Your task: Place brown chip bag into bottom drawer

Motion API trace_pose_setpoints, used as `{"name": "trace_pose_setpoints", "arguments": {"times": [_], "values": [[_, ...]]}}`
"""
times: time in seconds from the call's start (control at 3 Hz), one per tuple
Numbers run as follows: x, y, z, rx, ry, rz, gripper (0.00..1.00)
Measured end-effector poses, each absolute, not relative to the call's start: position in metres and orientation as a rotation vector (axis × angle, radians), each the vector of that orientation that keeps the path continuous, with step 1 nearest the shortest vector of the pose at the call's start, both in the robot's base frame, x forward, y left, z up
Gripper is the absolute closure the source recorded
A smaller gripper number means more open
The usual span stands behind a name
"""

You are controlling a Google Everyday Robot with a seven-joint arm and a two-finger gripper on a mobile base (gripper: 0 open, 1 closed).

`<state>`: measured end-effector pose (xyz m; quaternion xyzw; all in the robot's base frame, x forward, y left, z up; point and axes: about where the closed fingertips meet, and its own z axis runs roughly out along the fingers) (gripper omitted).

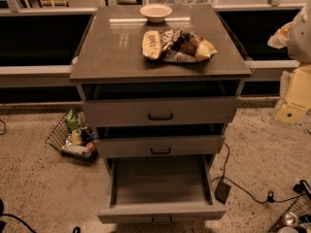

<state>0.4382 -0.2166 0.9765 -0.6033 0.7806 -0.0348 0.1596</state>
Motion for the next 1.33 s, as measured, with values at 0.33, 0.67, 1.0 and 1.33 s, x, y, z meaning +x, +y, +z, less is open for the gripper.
{"name": "trace_pose_setpoints", "arguments": {"times": [0.33,0.67,1.0,1.33], "values": [[0.438,-0.217,0.977,-1.724,2.231,-0.100,0.00],[0.463,-0.207,0.973,-1.729,2.148,-0.065,0.00],[0.532,-0.177,0.967,-1.711,1.966,-0.011,0.00],[0.603,-0.144,0.964,-1.642,1.816,0.015,0.00]]}}
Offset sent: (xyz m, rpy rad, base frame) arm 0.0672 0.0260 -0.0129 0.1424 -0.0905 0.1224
